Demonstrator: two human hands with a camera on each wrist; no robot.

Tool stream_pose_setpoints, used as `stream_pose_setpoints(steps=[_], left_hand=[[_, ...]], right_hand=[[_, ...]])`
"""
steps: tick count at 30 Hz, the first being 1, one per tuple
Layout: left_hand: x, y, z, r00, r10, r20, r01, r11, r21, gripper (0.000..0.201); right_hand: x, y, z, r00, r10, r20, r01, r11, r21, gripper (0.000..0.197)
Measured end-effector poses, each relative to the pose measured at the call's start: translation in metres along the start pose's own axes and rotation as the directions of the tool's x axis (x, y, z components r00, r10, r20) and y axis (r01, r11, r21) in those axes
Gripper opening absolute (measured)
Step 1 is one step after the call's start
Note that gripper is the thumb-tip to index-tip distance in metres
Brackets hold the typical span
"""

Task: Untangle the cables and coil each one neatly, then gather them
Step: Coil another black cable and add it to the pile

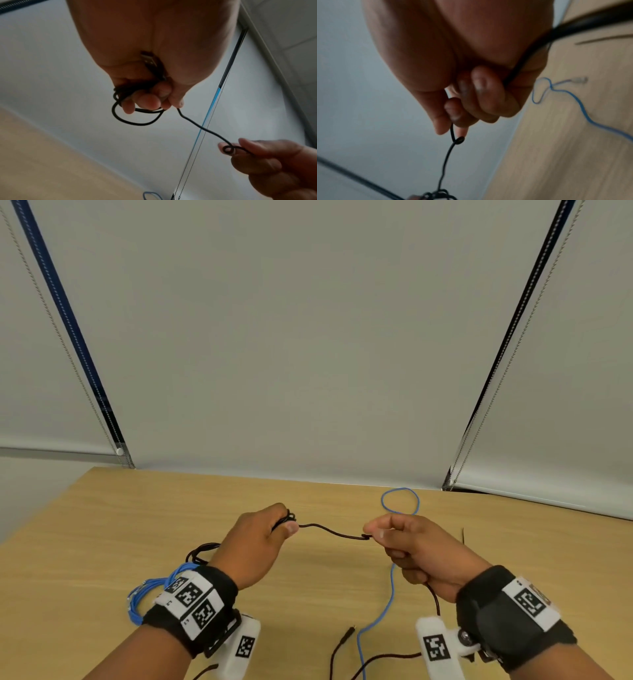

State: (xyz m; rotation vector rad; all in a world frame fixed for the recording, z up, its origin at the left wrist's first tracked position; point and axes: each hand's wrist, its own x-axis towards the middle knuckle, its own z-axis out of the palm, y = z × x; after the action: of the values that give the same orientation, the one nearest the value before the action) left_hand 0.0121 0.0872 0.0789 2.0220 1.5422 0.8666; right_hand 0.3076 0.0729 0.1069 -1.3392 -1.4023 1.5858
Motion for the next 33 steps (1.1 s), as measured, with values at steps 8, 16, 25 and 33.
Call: stream_pose_setpoints(steps=[8,16,25,33], left_hand=[[-0.01,0.012,0.013,0.962,0.209,0.175,-0.243,0.948,0.204,0.022],[-0.008,0.033,0.019,0.99,0.138,0.014,-0.134,0.98,-0.148,0.021],[-0.007,0.042,0.022,0.992,-0.021,-0.127,-0.023,0.942,-0.335,0.027],[-0.004,0.048,0.007,0.977,-0.066,-0.205,-0.013,0.932,-0.362,0.027]], right_hand=[[0.007,-0.005,0.014,0.981,-0.188,-0.041,0.09,0.634,-0.768,0.024],[0.001,-0.012,0.029,0.985,-0.066,0.162,0.125,0.912,-0.391,0.017],[-0.01,-0.022,0.033,0.957,-0.054,0.284,0.141,0.946,-0.293,0.019],[-0.01,-0.031,0.028,0.968,-0.224,0.115,0.244,0.719,-0.651,0.009]])
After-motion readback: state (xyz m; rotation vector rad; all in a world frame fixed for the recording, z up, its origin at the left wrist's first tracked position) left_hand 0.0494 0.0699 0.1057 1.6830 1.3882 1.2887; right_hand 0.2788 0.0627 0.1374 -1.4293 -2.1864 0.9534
